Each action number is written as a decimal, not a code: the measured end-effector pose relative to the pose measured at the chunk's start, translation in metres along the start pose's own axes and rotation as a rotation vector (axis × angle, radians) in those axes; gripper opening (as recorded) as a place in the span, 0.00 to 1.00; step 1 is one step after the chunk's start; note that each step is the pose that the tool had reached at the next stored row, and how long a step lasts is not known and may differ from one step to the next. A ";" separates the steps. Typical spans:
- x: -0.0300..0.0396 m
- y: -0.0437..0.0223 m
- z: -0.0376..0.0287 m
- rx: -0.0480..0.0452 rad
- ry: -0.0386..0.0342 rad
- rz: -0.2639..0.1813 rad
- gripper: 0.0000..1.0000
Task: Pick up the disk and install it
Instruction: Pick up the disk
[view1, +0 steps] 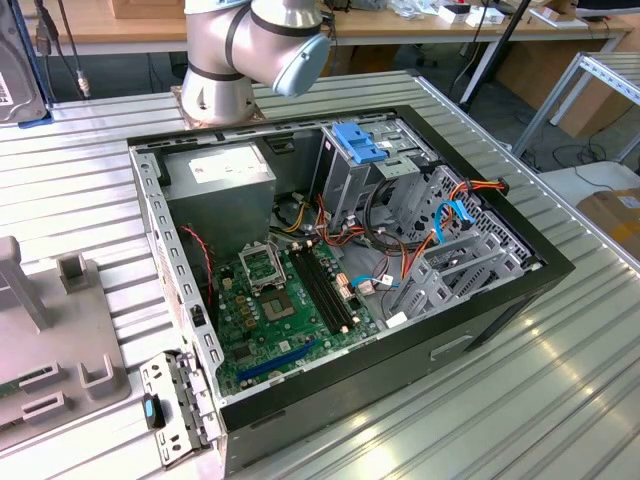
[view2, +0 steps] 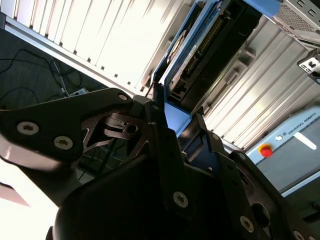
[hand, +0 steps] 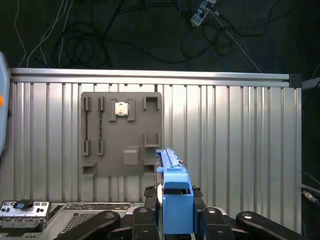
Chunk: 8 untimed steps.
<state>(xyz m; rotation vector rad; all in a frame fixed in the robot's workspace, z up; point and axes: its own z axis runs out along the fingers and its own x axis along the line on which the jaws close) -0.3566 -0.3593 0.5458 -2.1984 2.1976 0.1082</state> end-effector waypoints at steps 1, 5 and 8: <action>-0.0001 -0.0020 -0.0001 -0.0001 0.0000 0.000 0.36; -0.0008 -0.0113 -0.0002 0.0001 0.0000 0.000 0.36; -0.0011 -0.0138 -0.0003 0.0000 0.0000 0.000 0.36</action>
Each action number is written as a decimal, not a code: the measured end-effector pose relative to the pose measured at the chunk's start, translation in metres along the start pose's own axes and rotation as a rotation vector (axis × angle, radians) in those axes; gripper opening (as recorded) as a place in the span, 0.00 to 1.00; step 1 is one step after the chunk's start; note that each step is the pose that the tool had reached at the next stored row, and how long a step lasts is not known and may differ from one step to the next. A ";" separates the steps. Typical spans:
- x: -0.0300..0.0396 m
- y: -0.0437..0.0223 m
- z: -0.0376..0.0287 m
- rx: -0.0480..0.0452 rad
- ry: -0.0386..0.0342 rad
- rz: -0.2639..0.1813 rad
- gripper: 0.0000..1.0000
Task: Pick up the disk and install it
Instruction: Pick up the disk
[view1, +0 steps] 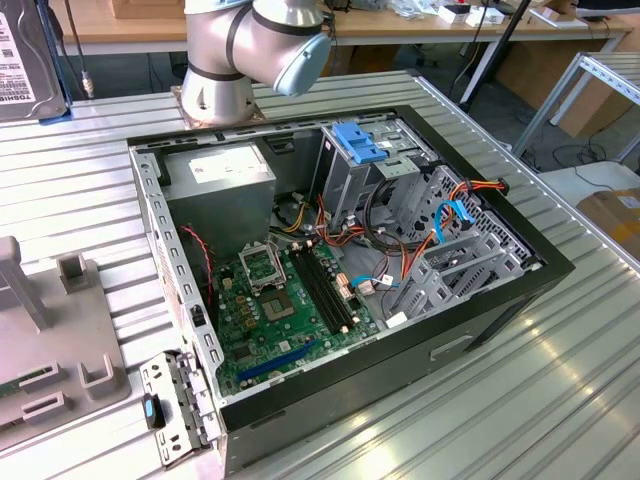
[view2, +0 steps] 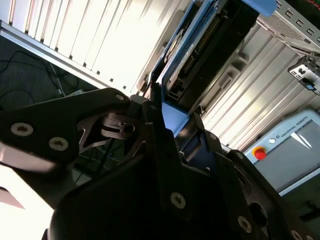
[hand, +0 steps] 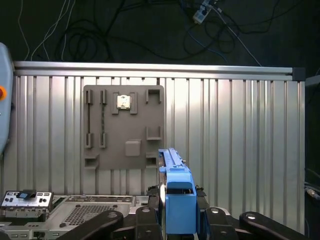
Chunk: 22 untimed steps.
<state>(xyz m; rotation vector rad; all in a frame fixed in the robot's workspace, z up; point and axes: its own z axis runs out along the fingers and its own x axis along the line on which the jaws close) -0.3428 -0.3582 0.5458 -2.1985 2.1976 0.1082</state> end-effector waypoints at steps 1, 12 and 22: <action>0.0000 -0.0001 0.0000 0.0000 0.0000 0.000 0.36; -0.0002 -0.0147 -0.0004 0.0000 0.0000 0.000 0.36; -0.0002 -0.0513 -0.0014 0.0000 0.0000 0.000 0.36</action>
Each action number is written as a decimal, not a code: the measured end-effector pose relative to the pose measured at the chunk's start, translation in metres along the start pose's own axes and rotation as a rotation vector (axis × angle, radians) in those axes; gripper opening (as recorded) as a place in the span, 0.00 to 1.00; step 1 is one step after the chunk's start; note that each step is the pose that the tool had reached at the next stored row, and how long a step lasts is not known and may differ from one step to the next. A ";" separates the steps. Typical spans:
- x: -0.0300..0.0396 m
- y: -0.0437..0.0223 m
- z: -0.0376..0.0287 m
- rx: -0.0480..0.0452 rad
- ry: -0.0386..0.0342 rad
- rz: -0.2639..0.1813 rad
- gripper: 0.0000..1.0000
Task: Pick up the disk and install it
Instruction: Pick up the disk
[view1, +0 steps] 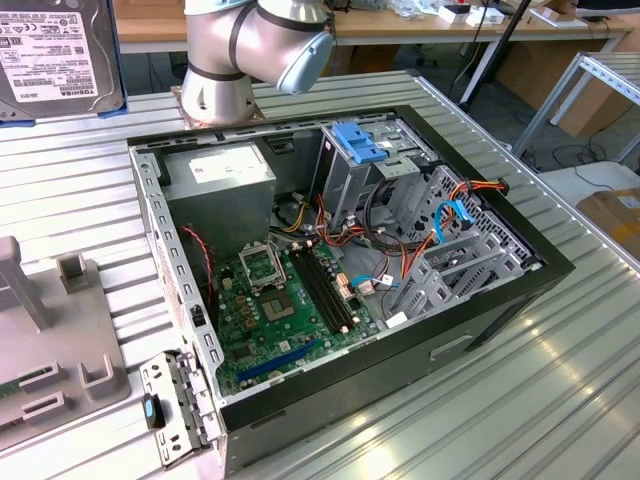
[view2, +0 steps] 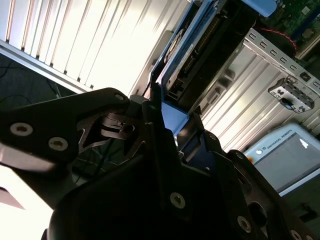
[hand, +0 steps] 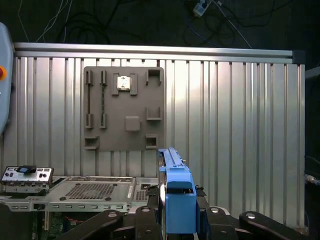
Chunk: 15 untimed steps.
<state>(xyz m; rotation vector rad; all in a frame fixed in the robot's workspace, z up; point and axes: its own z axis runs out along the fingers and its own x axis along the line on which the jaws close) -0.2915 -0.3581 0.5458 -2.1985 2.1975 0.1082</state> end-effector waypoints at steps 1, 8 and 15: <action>0.0000 -0.0036 -0.0001 0.0000 0.0000 0.000 0.36; 0.0000 -0.0247 -0.0007 -0.0001 0.0000 0.000 0.36; -0.0004 -0.0259 -0.0007 0.0000 0.0000 0.000 0.36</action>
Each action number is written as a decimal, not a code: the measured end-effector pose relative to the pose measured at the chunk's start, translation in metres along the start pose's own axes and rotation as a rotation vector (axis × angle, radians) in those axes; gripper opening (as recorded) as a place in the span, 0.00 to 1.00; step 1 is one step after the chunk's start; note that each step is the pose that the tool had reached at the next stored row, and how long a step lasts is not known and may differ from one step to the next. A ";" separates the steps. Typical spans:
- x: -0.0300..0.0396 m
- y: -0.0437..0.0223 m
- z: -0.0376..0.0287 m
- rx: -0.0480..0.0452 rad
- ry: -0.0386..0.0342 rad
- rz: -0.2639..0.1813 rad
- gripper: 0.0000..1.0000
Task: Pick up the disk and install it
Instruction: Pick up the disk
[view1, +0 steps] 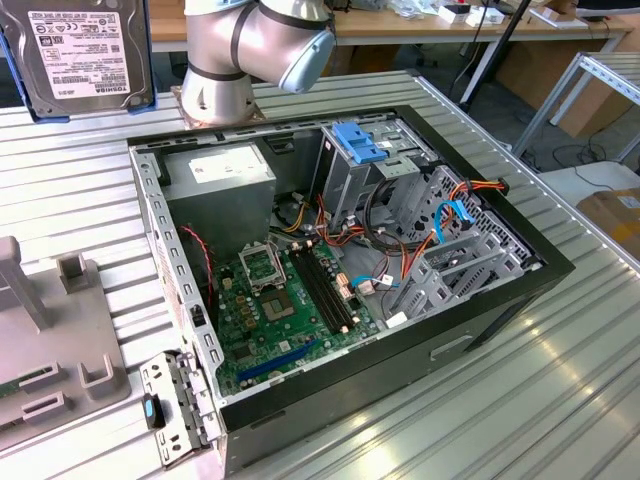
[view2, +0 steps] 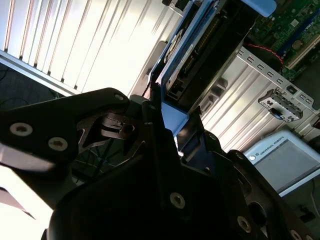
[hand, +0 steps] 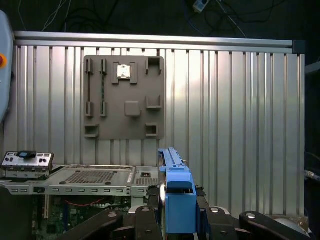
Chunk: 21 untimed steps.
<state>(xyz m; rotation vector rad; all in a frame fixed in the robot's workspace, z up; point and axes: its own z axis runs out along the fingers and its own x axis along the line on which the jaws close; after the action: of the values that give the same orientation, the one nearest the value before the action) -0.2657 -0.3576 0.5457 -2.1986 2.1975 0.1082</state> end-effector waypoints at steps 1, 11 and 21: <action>-0.0002 -0.0009 0.0000 0.0000 0.0000 0.000 0.36; -0.0045 -0.0209 -0.0003 -0.0001 0.0000 0.000 0.36; -0.0048 -0.0317 -0.0005 0.0000 0.0000 0.000 0.36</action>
<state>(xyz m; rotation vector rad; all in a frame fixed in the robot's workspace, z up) -0.2339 -0.3528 0.5457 -2.1986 2.1975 0.1082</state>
